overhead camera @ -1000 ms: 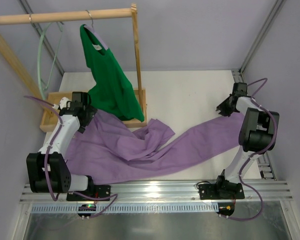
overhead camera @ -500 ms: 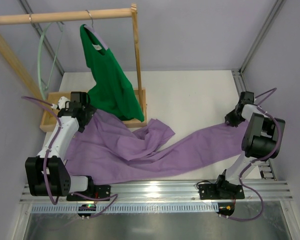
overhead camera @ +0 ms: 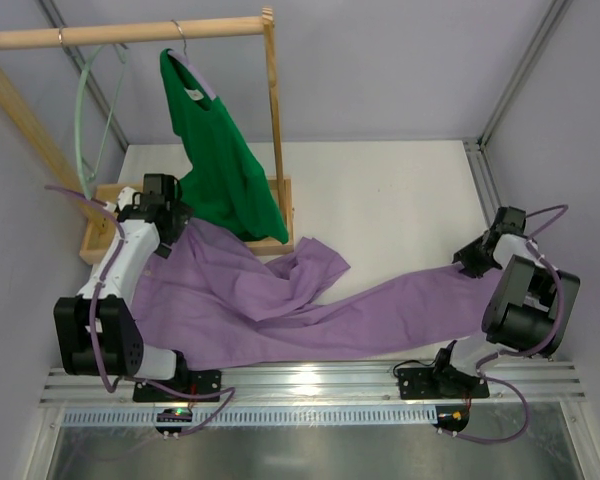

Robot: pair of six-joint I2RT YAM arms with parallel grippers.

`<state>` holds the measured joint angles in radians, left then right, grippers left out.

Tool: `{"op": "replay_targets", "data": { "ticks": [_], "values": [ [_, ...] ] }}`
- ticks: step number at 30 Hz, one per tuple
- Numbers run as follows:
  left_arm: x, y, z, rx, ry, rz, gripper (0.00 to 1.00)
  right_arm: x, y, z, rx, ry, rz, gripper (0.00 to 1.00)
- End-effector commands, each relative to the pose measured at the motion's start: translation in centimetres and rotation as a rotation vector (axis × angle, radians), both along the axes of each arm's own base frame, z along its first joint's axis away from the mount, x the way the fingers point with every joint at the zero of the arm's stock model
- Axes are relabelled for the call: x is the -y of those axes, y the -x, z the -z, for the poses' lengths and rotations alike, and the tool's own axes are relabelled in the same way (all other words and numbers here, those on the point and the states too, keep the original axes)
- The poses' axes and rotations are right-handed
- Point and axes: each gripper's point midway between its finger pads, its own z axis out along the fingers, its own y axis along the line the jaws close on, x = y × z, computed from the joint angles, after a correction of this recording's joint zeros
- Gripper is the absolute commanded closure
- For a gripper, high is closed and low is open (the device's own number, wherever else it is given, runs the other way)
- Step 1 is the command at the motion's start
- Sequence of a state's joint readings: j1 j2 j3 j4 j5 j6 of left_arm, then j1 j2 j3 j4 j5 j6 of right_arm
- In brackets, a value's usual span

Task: Place the trousers on the hanger
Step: Fold the trousers

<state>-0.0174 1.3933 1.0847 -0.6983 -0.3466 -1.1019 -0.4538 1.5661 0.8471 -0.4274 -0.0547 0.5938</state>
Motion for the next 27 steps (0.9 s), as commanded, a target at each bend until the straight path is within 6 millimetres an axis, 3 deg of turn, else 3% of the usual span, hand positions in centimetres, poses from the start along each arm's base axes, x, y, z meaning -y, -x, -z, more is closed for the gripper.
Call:
{"op": "replay_targets", "data": {
  "ticks": [1, 5, 6, 8, 9, 12, 15, 19, 23, 27],
  "values": [
    [0.0, -1.2, -1.3, 0.025, 0.023, -0.033, 0.12, -3.5, -2.0, -3.8, 0.16, -0.015, -0.235, 0.63],
    [-0.9, -1.9, -1.0, -0.008, -0.013, -0.044, 0.1, -9.4, -4.8, -7.4, 0.321, -0.019, -0.498, 0.54],
    [-1.8, -2.2, -0.7, -0.016, -0.007, -0.062, 0.1, -12.7, -5.1, -8.3, 0.365, -0.067, -0.606, 0.52],
    [-2.1, -2.6, -0.3, -0.029, -0.019, -0.002, 0.11, -15.3, -5.8, -9.4, 0.423, -0.098, -0.697, 0.49],
    [-2.0, -3.1, 0.0, -0.035, -0.02, 0.037, 0.11, -17.4, -5.7, -9.6, 0.437, -0.122, -0.754, 0.48],
    [-2.3, -3.4, 0.8, -0.073, -0.069, 0.124, 0.11, -20.0, -5.7, -9.7, 0.466, -0.153, -0.817, 0.45],
    [-3.2, -3.4, 2.0, -0.114, -0.06, 0.091, 0.11, -23.4, -5.0, -9.1, 0.471, -0.187, -0.891, 0.45],
    [-4.4, -3.8, 1.7, -0.149, -0.049, -0.015, 0.12, -25.1, -4.6, -7.8, 0.435, -0.165, -0.946, 0.45],
    [-4.9, -4.6, 0.8, -0.19, -0.039, -0.1, 0.12, -25.0, -4.1, -6.5, 0.385, -0.143, -0.955, 0.45],
    [-3.9, -6.2, 1.2, -0.171, 0.039, -0.134, 0.16, -25.1, -3.7, -5.5, 0.353, -0.143, -0.963, 0.45]
  ]
}}
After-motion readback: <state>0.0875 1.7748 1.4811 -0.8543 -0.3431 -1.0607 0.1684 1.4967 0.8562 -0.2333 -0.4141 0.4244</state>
